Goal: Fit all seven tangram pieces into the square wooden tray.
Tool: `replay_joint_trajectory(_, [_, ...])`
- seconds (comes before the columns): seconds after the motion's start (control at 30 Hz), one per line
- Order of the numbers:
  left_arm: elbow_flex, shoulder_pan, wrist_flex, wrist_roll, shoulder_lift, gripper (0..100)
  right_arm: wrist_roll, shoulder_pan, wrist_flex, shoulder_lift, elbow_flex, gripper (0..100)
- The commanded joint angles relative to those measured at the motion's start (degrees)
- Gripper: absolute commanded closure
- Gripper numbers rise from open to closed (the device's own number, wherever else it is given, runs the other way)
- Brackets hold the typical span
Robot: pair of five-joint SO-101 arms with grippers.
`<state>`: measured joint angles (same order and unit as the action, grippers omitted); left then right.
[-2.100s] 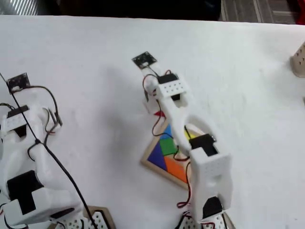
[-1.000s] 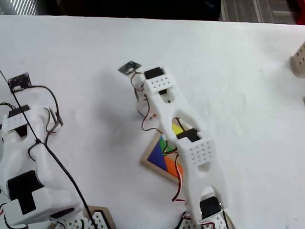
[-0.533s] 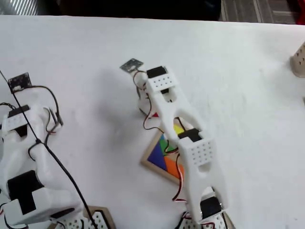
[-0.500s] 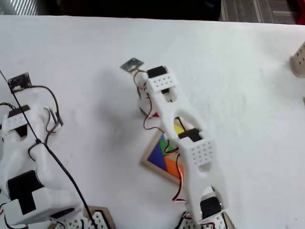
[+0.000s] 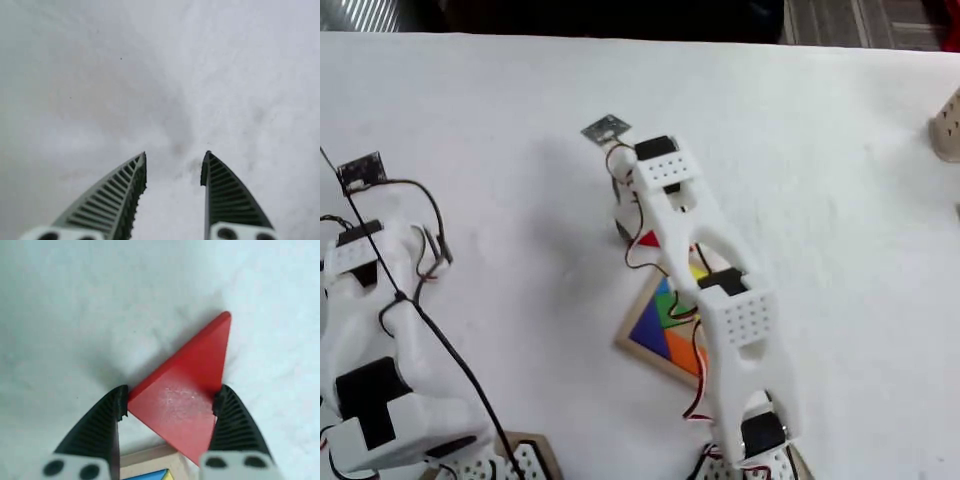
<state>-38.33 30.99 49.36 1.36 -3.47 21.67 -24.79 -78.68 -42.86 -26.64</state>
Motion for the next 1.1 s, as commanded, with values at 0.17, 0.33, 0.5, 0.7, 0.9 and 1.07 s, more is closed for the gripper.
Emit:
replay_joint_trajectory(0.17, [0.3,-0.6,-1.1,-0.4,-0.3,81,-1.1,1.4,-5.2,9.6,-0.6,98.1])
replay_joint_trajectory(0.33, [0.3,-0.6,-1.1,-0.4,-0.3,81,-3.1,2.2,-7.7,13.1,-0.5,98.1])
replay_joint_trajectory(0.5, [0.3,-0.7,-1.1,-0.4,-0.3,81,-3.6,4.0,-12.0,16.9,-0.6,98.1])
replay_joint_trajectory(0.7, [0.3,-0.7,-1.1,-0.4,-0.2,81,-6.5,6.8,-19.6,21.8,0.4,98.1])
replay_joint_trajectory(0.9, [0.3,-0.7,-1.1,-0.4,-0.2,81,-6.8,4.4,-16.2,33.9,19.1,98.1])
replay_joint_trajectory(1.07, [0.3,-0.7,-1.1,-0.4,-0.2,81,-5.1,4.1,-6.6,51.2,41.0,98.1])
